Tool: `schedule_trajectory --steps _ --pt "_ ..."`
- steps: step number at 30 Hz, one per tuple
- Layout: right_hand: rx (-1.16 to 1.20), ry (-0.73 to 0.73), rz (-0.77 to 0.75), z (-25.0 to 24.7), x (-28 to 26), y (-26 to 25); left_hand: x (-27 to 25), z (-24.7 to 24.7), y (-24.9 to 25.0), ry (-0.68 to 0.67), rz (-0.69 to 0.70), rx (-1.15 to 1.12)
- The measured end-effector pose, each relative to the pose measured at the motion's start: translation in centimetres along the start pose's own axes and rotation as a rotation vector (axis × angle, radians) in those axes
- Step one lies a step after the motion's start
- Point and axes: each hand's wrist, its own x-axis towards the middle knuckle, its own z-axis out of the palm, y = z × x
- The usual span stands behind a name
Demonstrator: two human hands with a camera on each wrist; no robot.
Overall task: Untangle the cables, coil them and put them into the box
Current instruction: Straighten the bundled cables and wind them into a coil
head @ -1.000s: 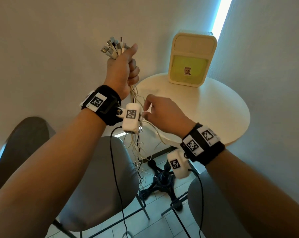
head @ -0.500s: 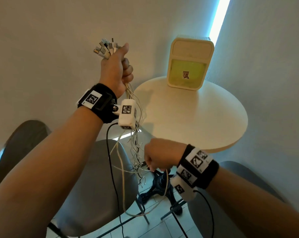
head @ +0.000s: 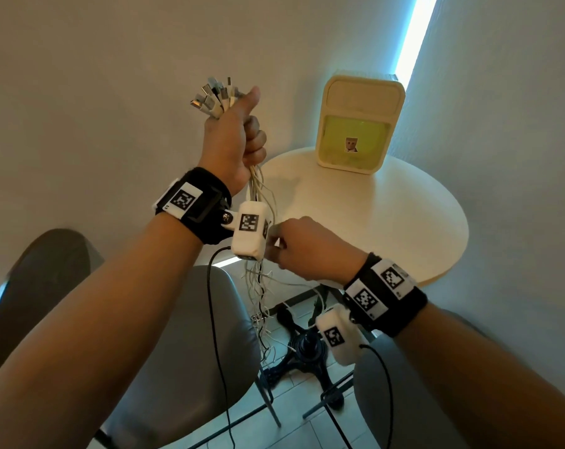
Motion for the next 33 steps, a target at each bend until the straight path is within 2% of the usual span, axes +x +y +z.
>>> schedule_trajectory --steps 5,8,10,14,16,20,23,26,33 --pt "0.215 0.188 0.119 2.0 1.6 0.2 -0.1 0.6 0.1 -0.044 -0.011 -0.037" --pt "0.234 0.273 0.075 2.4 2.6 0.6 0.0 0.6 0.2 -0.056 -0.026 -0.062" --pt "0.213 0.225 0.071 2.6 2.8 1.0 0.2 0.3 0.5 -0.043 -0.016 -0.055" --pt "0.172 -0.152 -0.005 3.1 1.6 1.7 0.9 -0.3 1.6 -0.001 0.017 -0.062" --pt "0.115 -0.283 -0.045 3.5 0.9 1.9 1.2 -0.3 1.8 0.005 0.033 -0.053" --pt "0.002 -0.234 -0.060 2.1 0.8 2.5 1.5 -0.5 1.2 0.007 0.029 -0.024" --pt "-0.055 -0.285 -0.073 1.3 0.3 2.7 1.6 -0.5 0.8 0.026 0.023 -0.034" --pt "0.097 -0.345 -0.005 1.5 -0.3 2.3 1.7 -0.1 1.1 0.029 0.028 -0.053" --pt "0.145 -0.195 0.110 5.3 0.2 0.1 1.1 1.9 1.3 -0.004 0.044 -0.034"
